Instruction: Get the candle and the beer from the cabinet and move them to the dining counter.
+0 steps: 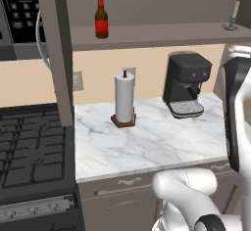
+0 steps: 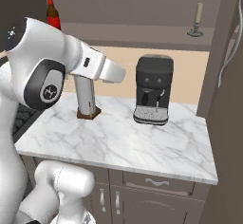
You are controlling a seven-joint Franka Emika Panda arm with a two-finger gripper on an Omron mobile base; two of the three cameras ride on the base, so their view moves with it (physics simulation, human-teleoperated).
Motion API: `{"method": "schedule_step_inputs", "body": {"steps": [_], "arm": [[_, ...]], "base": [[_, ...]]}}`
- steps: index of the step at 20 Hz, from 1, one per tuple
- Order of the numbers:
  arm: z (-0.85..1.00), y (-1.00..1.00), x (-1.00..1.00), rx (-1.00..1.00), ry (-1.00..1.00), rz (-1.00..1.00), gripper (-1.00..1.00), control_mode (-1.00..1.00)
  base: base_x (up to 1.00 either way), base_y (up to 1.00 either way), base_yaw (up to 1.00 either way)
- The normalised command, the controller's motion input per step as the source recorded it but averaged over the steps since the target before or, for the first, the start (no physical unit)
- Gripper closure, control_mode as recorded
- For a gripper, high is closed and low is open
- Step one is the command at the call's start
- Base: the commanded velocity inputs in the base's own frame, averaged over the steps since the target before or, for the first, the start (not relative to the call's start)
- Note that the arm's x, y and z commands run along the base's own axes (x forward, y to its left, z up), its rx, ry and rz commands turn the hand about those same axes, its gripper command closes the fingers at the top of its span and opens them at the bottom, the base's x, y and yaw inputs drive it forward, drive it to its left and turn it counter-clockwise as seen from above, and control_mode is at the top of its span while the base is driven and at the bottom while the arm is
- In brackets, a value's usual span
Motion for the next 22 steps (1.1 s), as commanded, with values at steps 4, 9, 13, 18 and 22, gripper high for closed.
{"method": "schedule_step_inputs", "body": {"steps": [4,9,13,18,22], "arm": [[-0.03,0.71,0.04,0.17,-0.12,0.45,-1.0,-1.0],[0.0,0.61,0.07,0.11,-0.14,0.47,-1.0,-1.0],[0.08,0.57,0.08,0.01,-0.19,0.46,-1.0,-1.0],[0.17,0.66,0.04,0.0,-0.2,0.43,-1.0,-1.0],[0.12,0.7,0.08,0.0,-0.18,0.42,-1.0,-1.0]], "base": [[0.0,0.0,0.0],[0.0,0.0,0.0],[0.0,0.0,0.0],[0.0,0.0,0.0],[0.0,0.0,0.0]]}}
